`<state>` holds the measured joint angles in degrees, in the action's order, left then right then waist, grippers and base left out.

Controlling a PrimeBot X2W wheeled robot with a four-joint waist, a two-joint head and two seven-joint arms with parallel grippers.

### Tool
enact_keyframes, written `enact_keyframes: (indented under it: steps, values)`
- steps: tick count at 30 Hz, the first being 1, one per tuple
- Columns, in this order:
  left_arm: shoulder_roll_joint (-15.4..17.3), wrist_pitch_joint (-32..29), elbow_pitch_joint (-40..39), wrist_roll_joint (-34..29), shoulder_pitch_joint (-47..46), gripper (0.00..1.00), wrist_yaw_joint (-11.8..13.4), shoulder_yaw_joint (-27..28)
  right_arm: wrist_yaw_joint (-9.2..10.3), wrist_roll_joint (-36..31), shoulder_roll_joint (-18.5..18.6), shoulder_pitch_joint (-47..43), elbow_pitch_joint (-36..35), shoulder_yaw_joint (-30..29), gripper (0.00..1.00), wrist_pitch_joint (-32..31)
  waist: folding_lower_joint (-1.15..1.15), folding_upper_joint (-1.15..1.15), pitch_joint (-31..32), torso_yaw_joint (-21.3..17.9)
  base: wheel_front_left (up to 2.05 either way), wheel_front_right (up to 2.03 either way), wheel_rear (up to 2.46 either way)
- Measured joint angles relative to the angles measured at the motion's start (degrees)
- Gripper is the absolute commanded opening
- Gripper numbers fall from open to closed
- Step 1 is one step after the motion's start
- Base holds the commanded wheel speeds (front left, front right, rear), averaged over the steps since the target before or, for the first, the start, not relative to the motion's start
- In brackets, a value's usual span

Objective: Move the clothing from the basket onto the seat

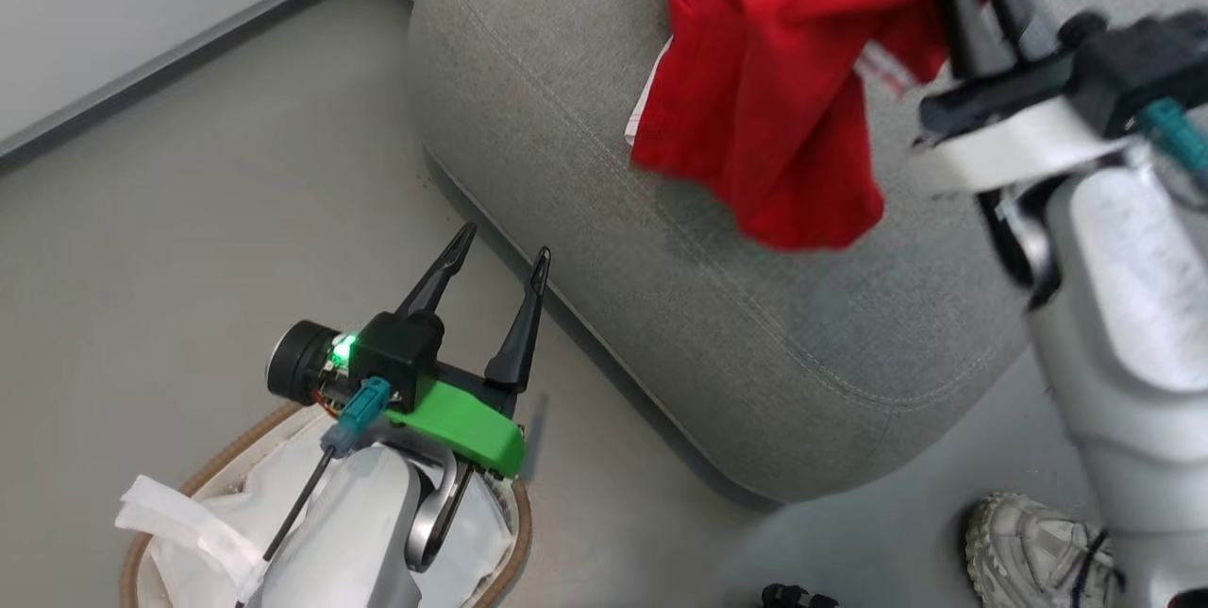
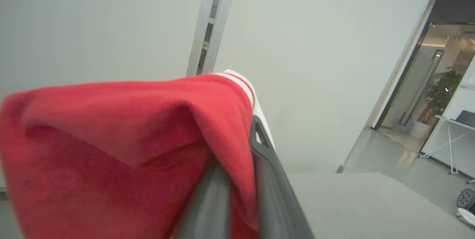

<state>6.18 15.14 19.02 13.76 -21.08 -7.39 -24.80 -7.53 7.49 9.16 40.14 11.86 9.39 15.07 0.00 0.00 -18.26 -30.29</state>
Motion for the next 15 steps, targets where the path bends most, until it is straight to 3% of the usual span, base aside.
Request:
enact_keyframes:
  steps: [7, 14, 15]
  values:
    - [0.85, 0.0, -0.25, -0.75, -3.72, 1.0, 0.0, -0.47, 0.0, -4.52, 4.14, 13.76, 6.24, -7.57, 0.0, 0.02, 0.0, 0.0, -5.75, 2.64, 0.0, 0.0, 0.0]
    - [0.68, 0.0, -0.16, -0.79, -6.15, 1.0, 0.0, -0.52, 0.0, -9.37, 3.94, 15.69, 15.91, -12.81, 0.0, 0.01, 0.01, 0.0, -10.24, 7.66, 0.0, 0.0, 0.0]
    - [0.53, -0.01, -0.16, -0.8, -6.3, 1.0, -0.01, -0.09, 0.0, -10.33, 3.7, 15.08, 17.08, -13.49, 0.2, 0.01, 0.01, 0.0, -10.82, 8.39, 0.0, 0.0, 0.0]
